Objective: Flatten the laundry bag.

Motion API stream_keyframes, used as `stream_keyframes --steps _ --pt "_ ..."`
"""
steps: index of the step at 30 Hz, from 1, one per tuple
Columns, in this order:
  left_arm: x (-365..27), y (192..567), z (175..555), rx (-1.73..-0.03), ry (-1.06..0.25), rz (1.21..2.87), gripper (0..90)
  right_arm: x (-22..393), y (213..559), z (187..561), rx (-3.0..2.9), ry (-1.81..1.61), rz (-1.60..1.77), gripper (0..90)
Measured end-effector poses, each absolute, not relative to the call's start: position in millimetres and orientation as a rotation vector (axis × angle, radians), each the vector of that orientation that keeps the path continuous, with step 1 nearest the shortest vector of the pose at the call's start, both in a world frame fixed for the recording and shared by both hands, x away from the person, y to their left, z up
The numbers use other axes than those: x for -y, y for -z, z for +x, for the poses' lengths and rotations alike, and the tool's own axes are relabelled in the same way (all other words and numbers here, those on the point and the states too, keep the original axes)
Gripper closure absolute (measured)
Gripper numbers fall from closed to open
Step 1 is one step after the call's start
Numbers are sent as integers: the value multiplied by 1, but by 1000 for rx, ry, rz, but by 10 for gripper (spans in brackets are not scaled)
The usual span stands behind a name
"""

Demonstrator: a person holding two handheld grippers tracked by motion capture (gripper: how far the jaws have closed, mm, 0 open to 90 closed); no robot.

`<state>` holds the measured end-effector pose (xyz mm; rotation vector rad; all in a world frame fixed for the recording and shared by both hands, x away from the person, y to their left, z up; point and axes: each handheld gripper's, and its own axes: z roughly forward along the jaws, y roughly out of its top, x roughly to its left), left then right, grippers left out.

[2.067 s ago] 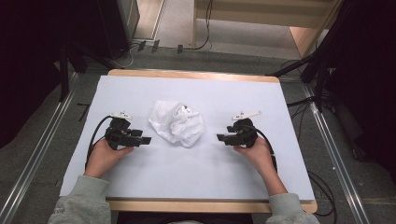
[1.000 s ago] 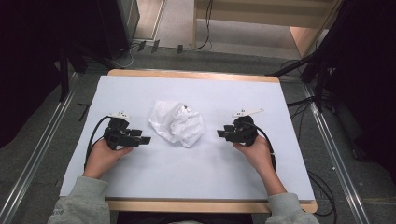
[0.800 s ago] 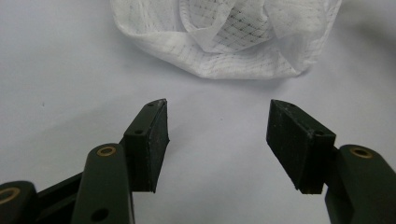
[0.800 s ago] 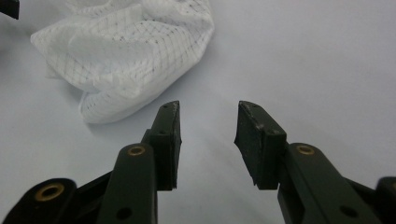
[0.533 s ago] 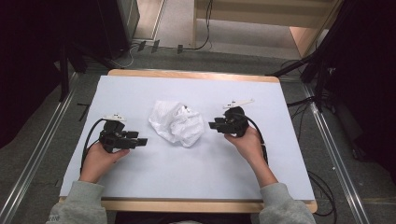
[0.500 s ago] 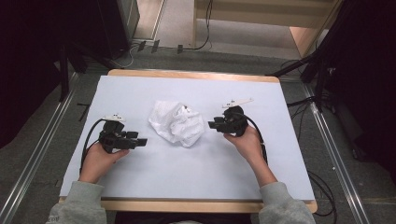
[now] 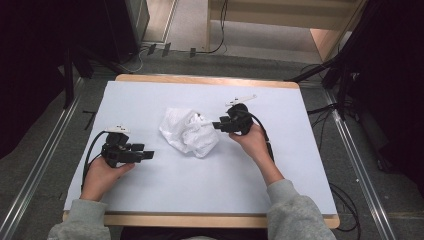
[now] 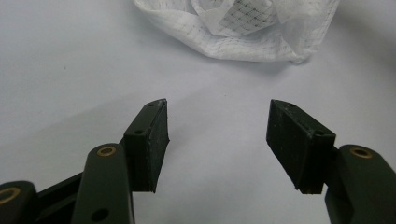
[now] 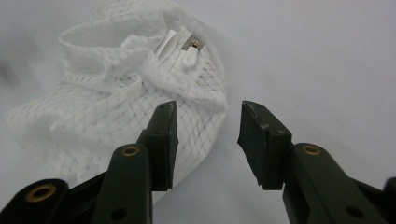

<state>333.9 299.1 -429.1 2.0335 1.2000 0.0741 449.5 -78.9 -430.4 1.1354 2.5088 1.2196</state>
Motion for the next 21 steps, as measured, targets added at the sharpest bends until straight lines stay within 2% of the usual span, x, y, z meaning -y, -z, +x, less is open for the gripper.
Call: stream_keyframes --steps 6,10,11,13,14,16,18,21 --pt "-302 429 332 -1206 -76 2028 397 66 438 464 -2536 -1179 1142 494" --pt "-302 430 332 -1210 -76 2028 397 60 449 472 -2543 -1177 1169 490" --pt "-303 430 332 -1209 -76 2026 397 58 452 473 -2550 -1176 1187 518" --pt "-303 430 332 -1211 -77 2022 398 56 456 475 -2571 -1205 1187 634" --pt "-303 430 332 -1212 -78 2026 398 54 457 474 -2589 -1211 1187 721" --pt "-304 430 332 -1212 -76 2027 399 50 455 471 -2598 -1202 1154 822" --pt "-304 429 332 -1215 -78 2024 399 47 450 467 -2586 -1215 1104 871" --pt "-305 429 332 -1219 -82 2018 400 45 438 460 -2562 -1262 1065 883"
